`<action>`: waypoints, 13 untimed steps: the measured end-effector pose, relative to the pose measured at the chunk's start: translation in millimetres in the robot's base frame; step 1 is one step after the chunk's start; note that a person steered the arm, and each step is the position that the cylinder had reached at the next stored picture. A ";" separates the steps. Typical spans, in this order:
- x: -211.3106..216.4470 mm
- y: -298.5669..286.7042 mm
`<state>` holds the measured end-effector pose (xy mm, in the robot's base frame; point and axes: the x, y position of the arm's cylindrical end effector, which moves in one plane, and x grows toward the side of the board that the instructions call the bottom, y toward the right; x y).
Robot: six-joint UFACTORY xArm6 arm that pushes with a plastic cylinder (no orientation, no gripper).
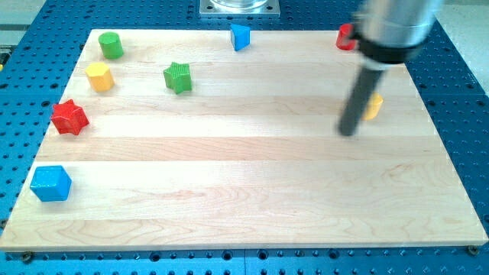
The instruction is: Place the cube at the right bottom of the board
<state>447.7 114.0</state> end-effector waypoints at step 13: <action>115.8 -156.4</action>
<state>563.5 -42.4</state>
